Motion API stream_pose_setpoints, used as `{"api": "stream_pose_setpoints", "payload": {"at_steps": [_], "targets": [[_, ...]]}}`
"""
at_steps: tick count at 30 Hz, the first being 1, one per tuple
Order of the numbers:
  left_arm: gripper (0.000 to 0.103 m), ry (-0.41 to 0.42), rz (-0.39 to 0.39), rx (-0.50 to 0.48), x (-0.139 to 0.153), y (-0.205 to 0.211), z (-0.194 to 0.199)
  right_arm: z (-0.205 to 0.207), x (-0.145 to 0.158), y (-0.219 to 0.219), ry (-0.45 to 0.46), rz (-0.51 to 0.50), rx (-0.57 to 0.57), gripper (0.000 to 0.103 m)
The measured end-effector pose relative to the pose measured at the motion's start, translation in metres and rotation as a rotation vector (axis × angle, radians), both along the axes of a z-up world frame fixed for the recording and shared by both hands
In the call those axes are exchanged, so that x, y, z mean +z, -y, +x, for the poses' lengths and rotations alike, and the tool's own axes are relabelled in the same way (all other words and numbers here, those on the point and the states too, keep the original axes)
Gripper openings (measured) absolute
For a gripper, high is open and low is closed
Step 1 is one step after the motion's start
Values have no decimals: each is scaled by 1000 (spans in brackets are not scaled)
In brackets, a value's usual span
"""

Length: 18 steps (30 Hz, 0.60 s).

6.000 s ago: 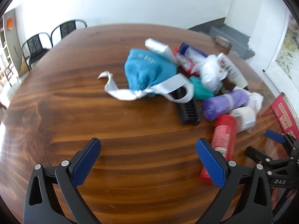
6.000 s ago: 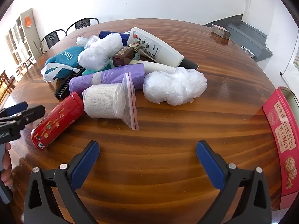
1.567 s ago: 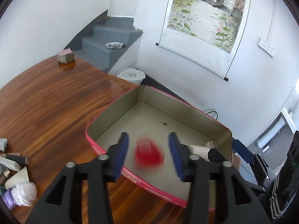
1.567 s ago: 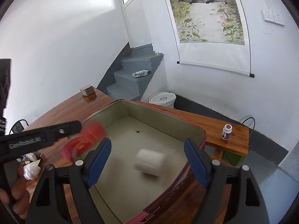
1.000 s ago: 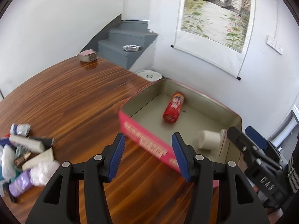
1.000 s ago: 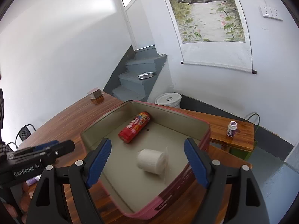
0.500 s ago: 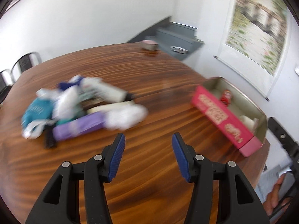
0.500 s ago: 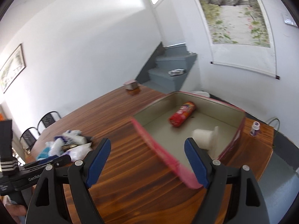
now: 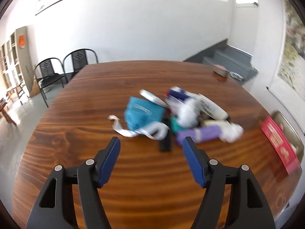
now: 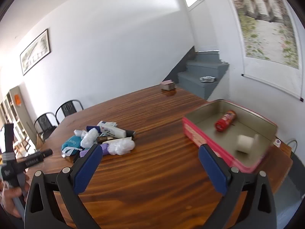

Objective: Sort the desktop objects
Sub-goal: 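Grasp the blue cloth bag with the left gripper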

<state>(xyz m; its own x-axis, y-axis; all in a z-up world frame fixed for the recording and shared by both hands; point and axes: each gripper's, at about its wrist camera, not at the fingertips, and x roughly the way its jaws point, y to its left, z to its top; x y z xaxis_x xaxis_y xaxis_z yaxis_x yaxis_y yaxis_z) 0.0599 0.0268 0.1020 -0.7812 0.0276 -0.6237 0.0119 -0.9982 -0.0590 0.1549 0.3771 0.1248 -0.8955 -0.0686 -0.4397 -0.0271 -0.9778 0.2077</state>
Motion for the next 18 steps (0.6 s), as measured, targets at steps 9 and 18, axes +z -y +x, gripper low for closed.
{"api": "stream_pose_setpoints", "payload": {"at_steps": [9,18], "targets": [[72,52,-17,25,-11,20,-80,-72,-34,17,128,-58,78,102],[72,158,-13,4,-46,20,-147,-119,-51,31,181,-69,120,102]]}}
